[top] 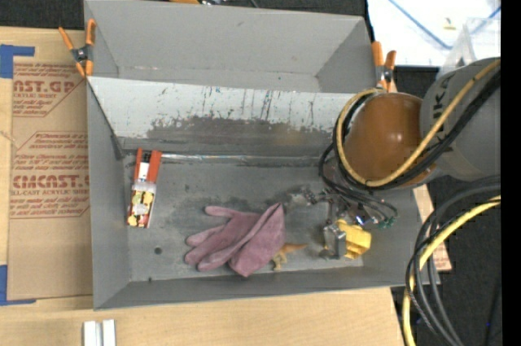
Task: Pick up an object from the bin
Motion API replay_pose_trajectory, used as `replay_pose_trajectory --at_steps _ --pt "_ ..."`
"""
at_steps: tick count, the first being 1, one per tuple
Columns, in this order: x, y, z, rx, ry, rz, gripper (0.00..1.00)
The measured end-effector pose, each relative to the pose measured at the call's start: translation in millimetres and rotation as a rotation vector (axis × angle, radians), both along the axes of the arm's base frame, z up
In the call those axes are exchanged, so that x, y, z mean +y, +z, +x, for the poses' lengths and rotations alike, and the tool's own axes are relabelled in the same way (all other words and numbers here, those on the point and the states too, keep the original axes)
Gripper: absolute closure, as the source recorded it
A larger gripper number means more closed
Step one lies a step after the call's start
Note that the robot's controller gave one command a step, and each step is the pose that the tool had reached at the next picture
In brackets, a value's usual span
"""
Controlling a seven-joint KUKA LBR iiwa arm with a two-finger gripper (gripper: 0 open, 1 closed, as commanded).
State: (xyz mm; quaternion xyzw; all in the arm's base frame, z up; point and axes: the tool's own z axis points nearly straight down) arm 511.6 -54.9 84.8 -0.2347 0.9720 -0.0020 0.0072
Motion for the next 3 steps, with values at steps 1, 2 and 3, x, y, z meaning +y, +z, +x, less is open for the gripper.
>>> replay_pose_trajectory --at_steps 1,2,3 --pt "-3 9 1.9 0.008 0.124 -0.001 0.00" --pt "2 24 6.2 -0.002 0.125 -0.003 0.00" --pt "19 33 17.7 -0.001 0.402 -0.006 0.00"
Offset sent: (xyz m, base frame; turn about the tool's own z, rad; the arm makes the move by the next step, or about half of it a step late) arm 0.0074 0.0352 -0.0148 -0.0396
